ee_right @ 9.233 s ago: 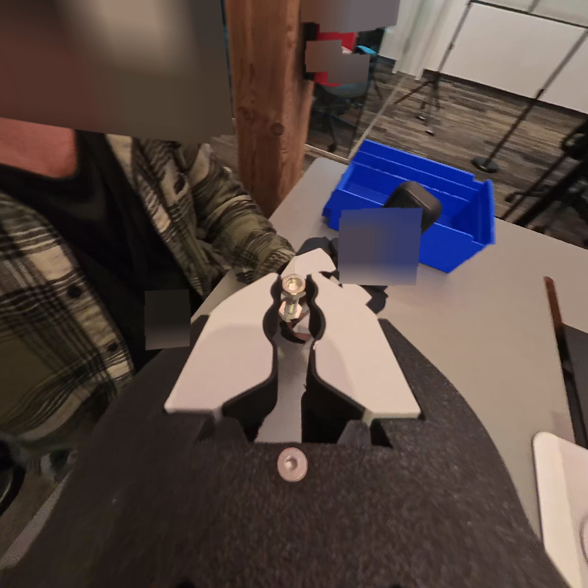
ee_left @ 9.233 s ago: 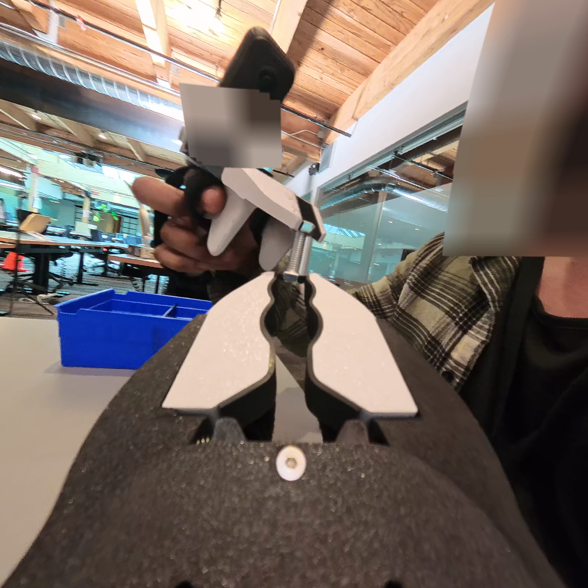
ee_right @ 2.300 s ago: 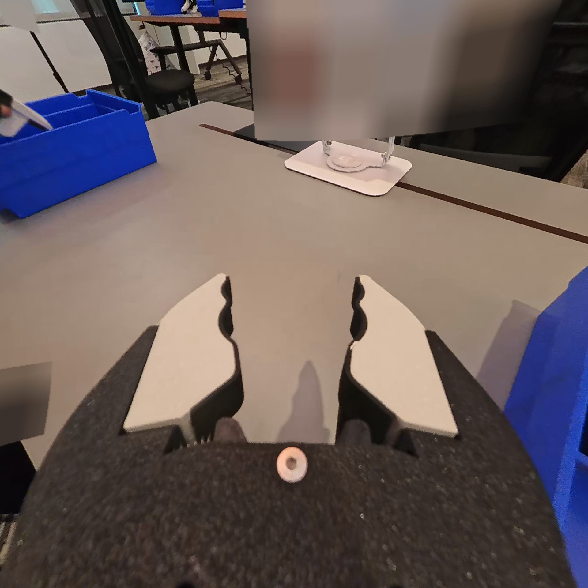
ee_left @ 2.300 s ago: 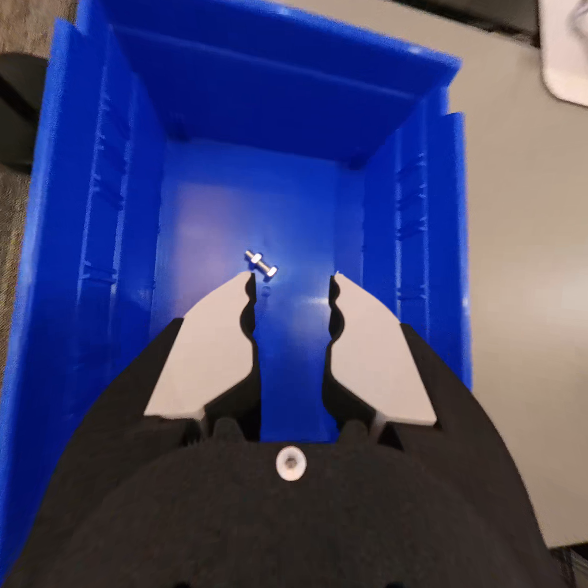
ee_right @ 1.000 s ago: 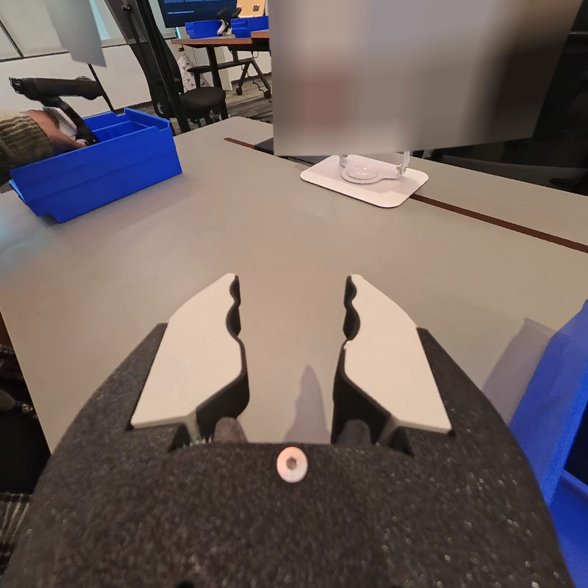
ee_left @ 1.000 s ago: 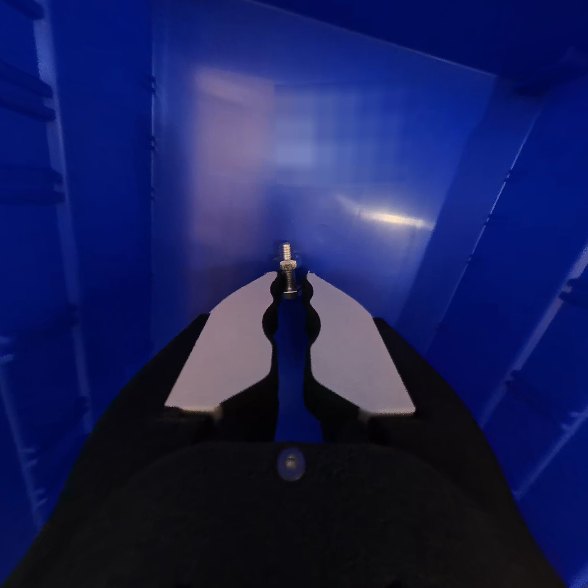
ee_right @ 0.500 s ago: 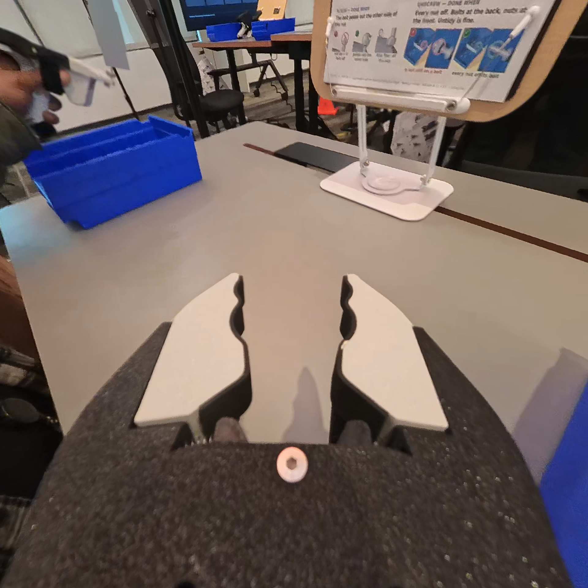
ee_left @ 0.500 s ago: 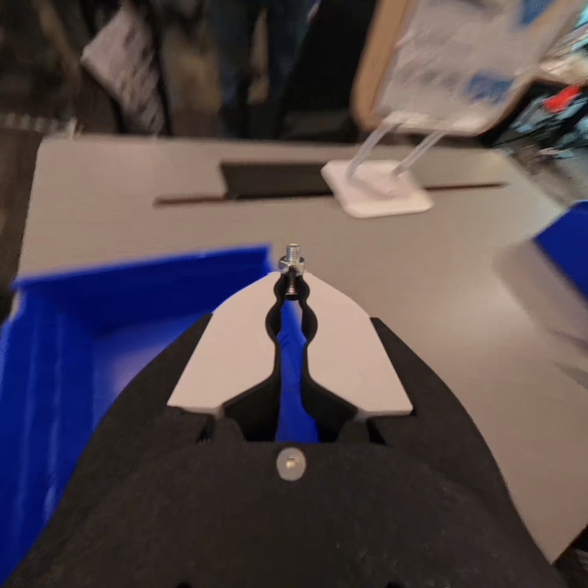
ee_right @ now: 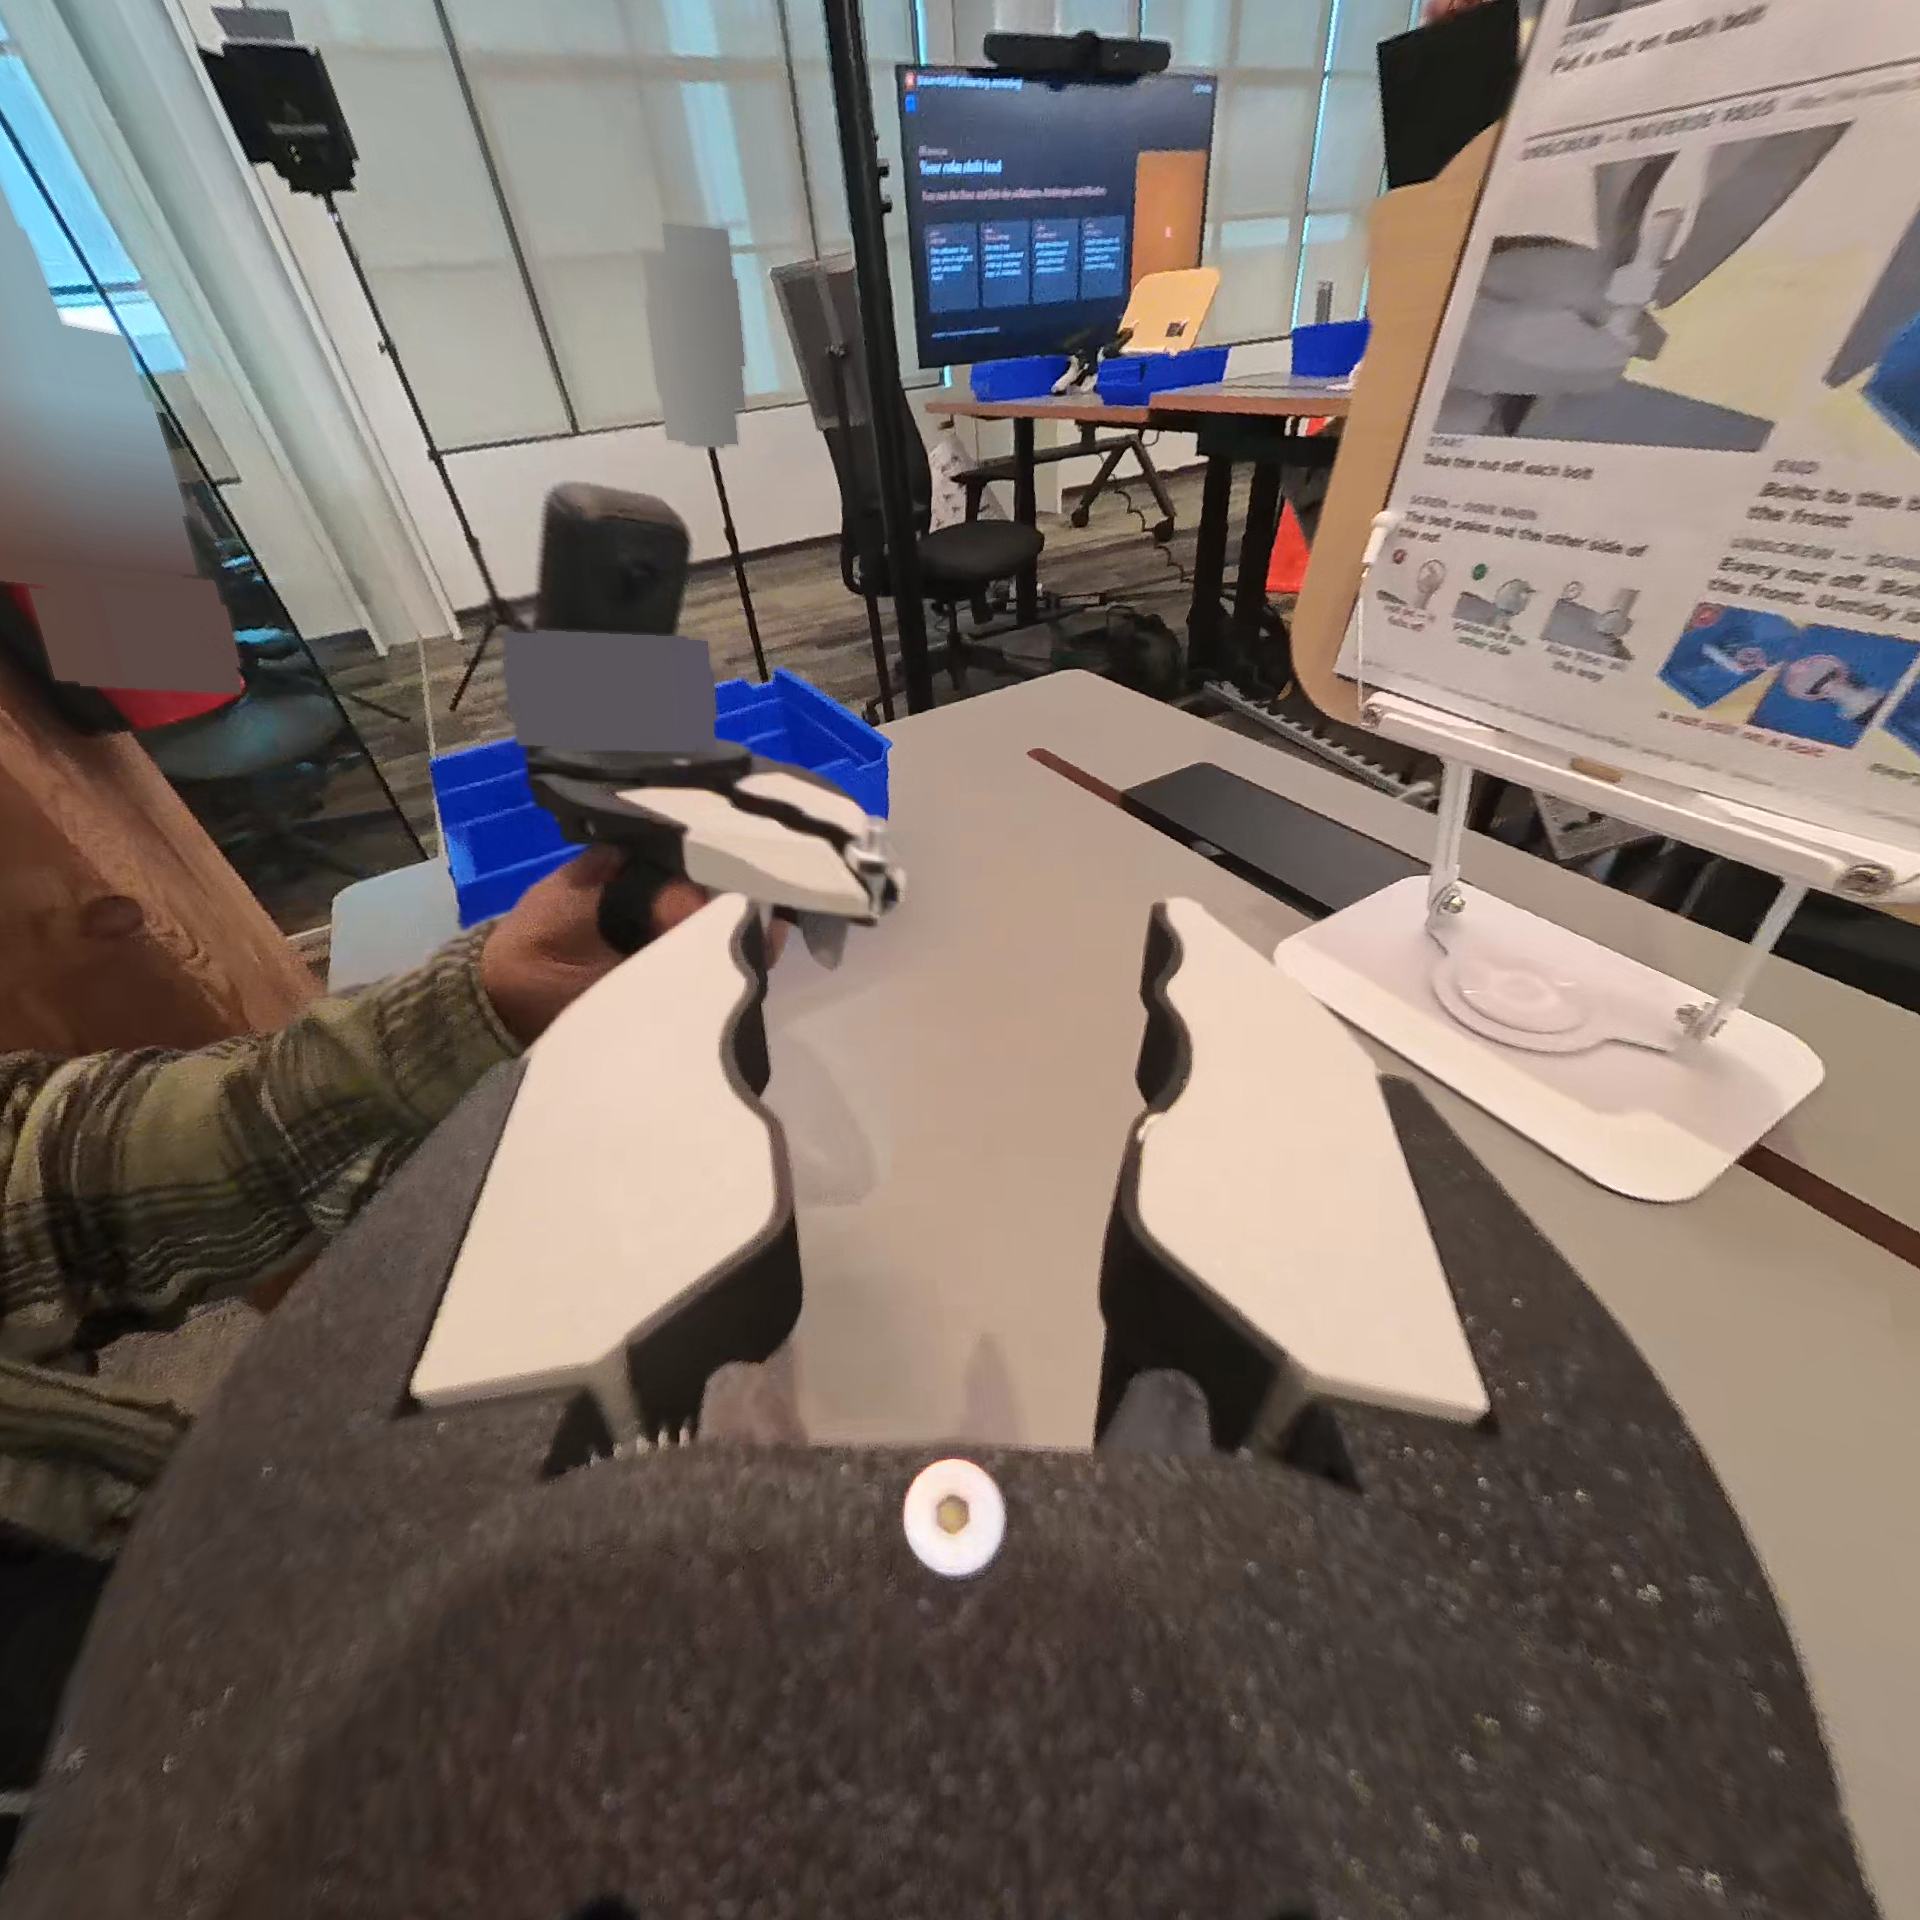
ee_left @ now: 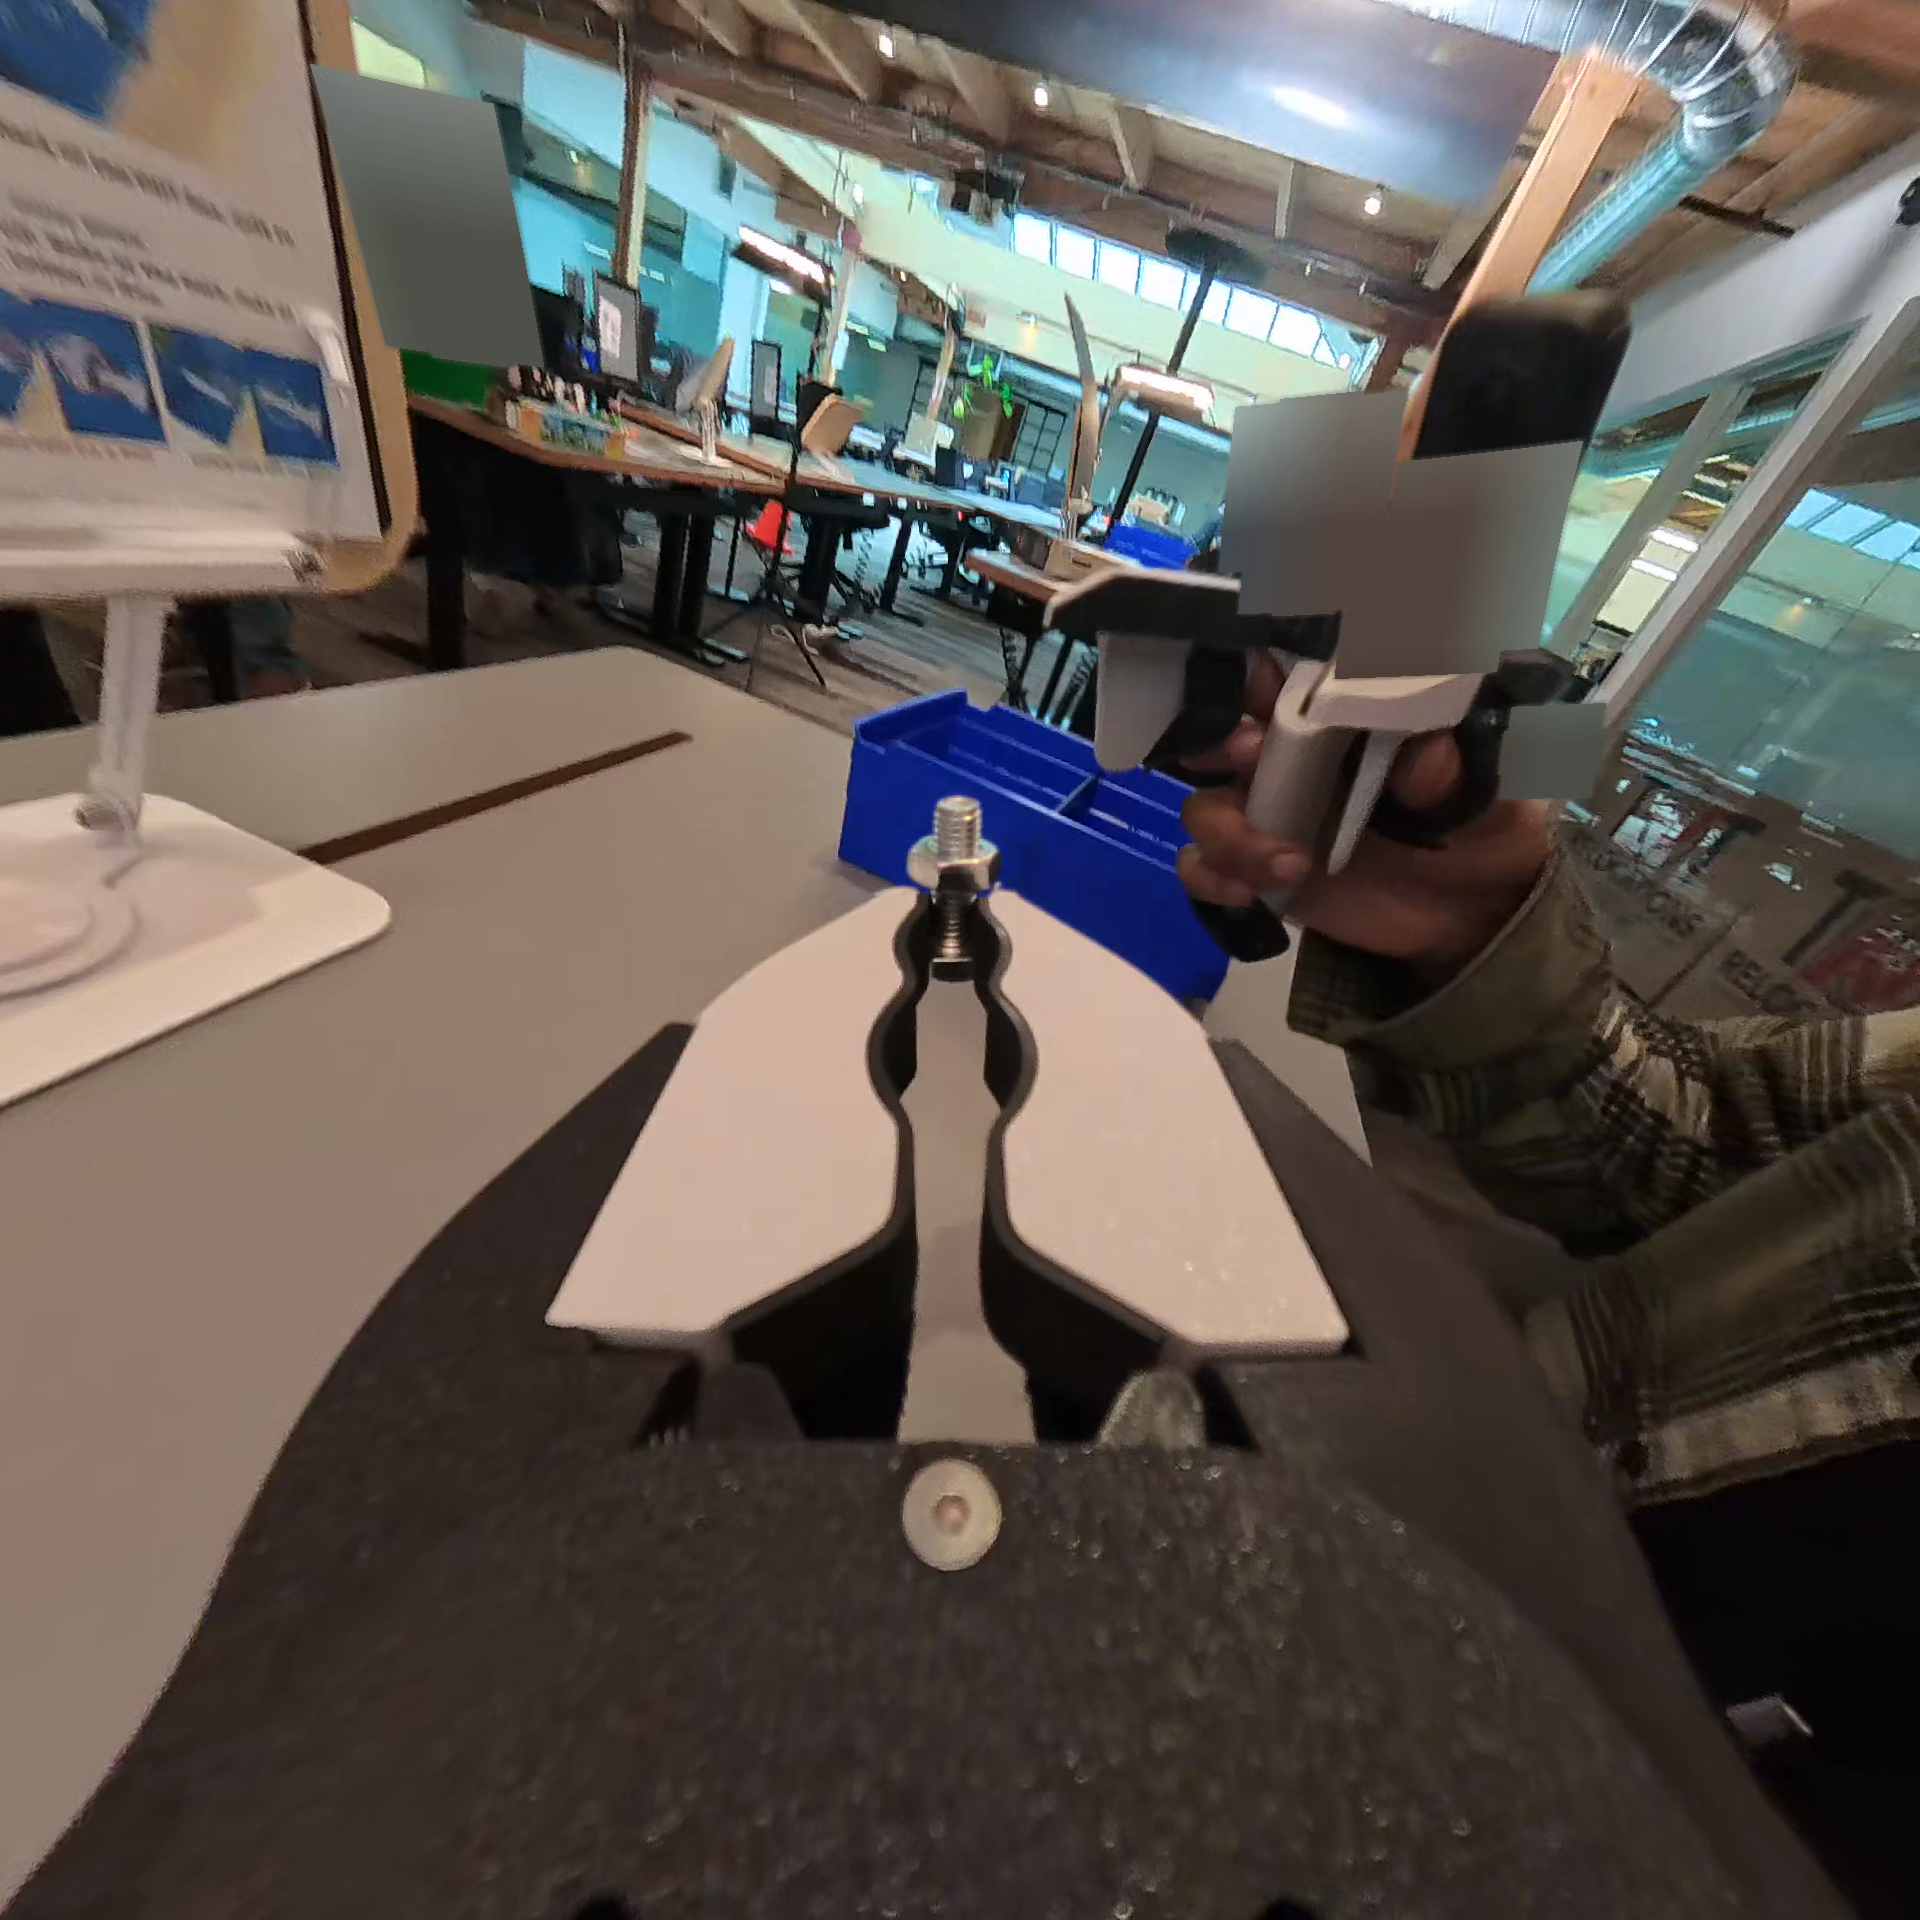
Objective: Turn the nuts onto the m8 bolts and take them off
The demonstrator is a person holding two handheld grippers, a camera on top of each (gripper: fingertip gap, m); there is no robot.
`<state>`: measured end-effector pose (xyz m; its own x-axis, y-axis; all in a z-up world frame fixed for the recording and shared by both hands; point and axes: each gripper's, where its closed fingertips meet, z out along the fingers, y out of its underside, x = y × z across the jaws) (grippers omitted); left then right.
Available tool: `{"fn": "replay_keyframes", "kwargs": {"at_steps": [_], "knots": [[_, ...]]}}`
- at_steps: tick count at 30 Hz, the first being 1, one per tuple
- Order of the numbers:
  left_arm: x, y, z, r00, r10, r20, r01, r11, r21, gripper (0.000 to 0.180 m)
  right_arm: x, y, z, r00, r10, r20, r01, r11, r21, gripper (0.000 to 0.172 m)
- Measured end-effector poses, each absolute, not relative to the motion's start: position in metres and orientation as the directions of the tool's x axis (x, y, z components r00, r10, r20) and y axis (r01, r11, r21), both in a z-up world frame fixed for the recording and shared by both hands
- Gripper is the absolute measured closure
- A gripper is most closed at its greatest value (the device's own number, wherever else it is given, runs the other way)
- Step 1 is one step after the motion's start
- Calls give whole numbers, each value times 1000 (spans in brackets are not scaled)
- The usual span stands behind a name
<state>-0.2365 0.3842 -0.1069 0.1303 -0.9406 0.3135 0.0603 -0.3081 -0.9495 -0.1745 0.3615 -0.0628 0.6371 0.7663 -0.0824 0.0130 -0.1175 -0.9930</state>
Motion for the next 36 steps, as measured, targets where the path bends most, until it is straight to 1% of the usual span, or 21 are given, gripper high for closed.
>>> {"fn": "replay_keyframes", "kwargs": {"at_steps": [3, 6, 8, 11, 13, 15, 18, 20, 22, 23, 28, 36], "knots": [[-235, 384, -123, 128, -943, 309, 30, -307, -951, 173, -180, 363, -77, 629, 772, -93, 37, -149, -988, 106], [-242, 396, -157, 230, -935, 271, -126, -305, -944, 174, -180, 363, -90, 632, 765, -121, 34, -183, -982, 106], [-247, 402, -183, 280, -925, 255, -267, -330, -905, 173, -177, 363, -96, 636, 760, -134, 28, -196, -980, 107], [-254, 404, -222, 302, -925, 229, -499, -358, -789, 173, -173, 360, -103, 636, 757, -152, 21, -214, -977, 109], [-256, 402, -240, 280, -941, 191, -628, -330, -705, 173, -171, 358, -108, 639, 754, -155, 34, -229, -973, 109], [-254, 400, -250, 254, -952, 173, -689, -304, -659, 174, -169, 354, -112, 637, 755, -153, 42, -232, -972, 110], [-258, 397, -273, 229, -962, 146, -801, -272, -533, 173, -165, 349, -116, 640, 751, -161, 42, -244, -969, 110], [-264, 392, -289, 205, -969, 141, -870, -246, -427, 173, -161, 347, -119, 642, 748, -166, 41, -250, -967, 110], [-270, 387, -303, 186, -972, 145, -919, -224, -324, 173, -158, 345, -122, 645, 745, -171, 44, -259, -965, 110], [-270, 387, -307, 178, -974, 144, -932, -213, -294, 173, -156, 344, -123, 646, 744, -172, 41, -259, -965, 110], [-269, 387, -308, 133, -983, 124, -959, -159, -233, 173, -152, 340, -122, 647, 743, -169, 37, -252, -967, 108], [-273, 387, -304, 120, -987, 106, -948, -146, -284, 153, -147, 336, -117, 646, 747, -157, 24, -226, -974, 106]]}}
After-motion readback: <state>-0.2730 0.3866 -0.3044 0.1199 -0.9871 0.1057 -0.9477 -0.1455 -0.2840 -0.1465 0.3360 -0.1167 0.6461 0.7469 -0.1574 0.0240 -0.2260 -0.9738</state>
